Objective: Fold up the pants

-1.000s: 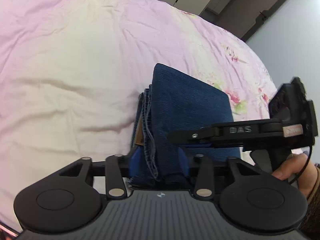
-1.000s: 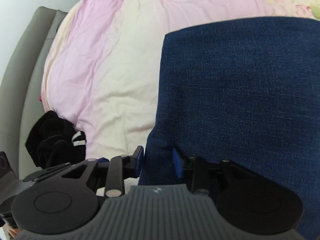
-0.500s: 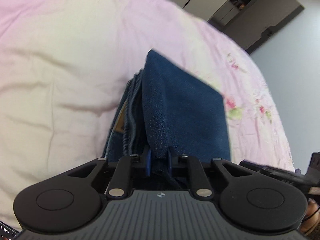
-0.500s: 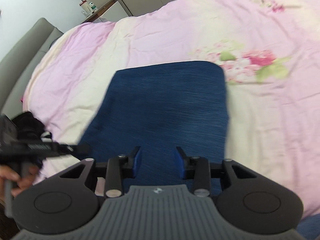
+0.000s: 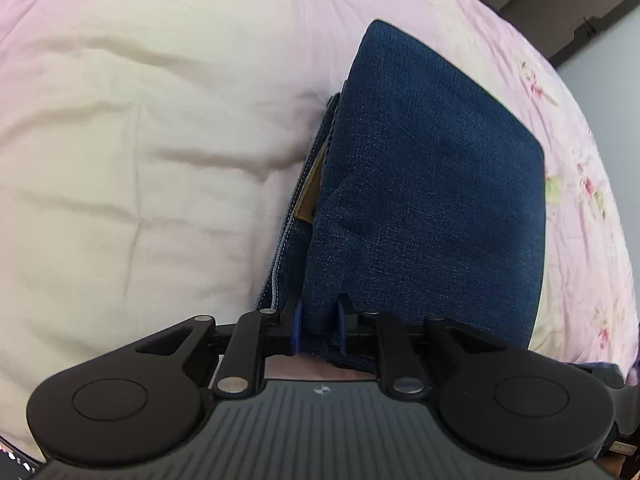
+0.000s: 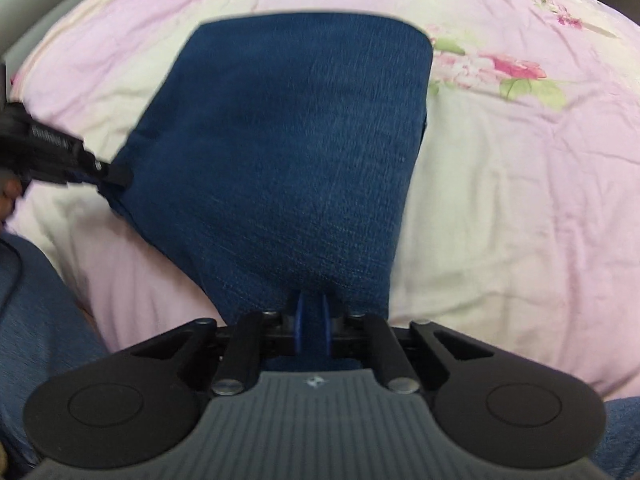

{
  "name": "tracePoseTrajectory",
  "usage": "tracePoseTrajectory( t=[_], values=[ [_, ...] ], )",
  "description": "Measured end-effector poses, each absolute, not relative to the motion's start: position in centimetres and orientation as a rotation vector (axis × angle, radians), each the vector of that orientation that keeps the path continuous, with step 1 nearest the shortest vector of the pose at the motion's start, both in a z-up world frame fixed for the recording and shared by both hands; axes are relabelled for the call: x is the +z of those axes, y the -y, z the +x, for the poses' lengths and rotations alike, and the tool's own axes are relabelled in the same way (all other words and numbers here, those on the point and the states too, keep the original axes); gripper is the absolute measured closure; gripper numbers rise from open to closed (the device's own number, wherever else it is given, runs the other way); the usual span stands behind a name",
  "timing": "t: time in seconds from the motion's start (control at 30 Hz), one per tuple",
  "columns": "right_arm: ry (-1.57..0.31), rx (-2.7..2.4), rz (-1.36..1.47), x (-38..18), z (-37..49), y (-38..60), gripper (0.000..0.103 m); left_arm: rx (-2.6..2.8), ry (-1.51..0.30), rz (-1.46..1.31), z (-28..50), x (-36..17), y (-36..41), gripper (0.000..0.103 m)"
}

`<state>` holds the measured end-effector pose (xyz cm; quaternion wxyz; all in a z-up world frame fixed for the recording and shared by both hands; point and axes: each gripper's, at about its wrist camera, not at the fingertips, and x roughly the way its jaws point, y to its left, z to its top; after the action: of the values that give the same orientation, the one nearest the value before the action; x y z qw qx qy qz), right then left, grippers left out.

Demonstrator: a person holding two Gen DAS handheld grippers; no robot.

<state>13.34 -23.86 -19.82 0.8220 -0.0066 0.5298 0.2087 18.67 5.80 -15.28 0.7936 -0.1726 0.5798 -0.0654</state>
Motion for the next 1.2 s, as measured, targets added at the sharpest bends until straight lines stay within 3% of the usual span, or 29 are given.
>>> tracePoseTrajectory(
  t=[0.27, 0.5, 0.73, 0.9, 1.2],
  values=[
    [-1.149, 0.438, 0.008, -19.7, 13.6, 24.6, 0.103, -0.097, -1.258, -0.211, 17.5, -12.0, -5.0, 0.069],
    [-1.027, 0.417, 0.084, -15.7, 15.3, 26.7, 0.096, -0.18, -1.055, -0.183, 18.5, -6.5, -3.9, 0.079],
    [-0.948, 0.376, 0.089, -16.1, 20.5, 26.4, 0.096, -0.12, -1.056, -0.198, 23.2, -9.9, -2.4, 0.093],
    [-1.013, 0.378, 0.042, -18.9, 23.4, 25.7, 0.097, -0.081, -1.133, -0.215, 24.7, -12.8, -3.5, 0.094],
    [-0.919, 0.406, 0.09, -15.5, 27.3, 26.3, 0.096, -0.182, -0.975, -0.239, 28.6, -8.6, -2.8, 0.094]
  ],
)
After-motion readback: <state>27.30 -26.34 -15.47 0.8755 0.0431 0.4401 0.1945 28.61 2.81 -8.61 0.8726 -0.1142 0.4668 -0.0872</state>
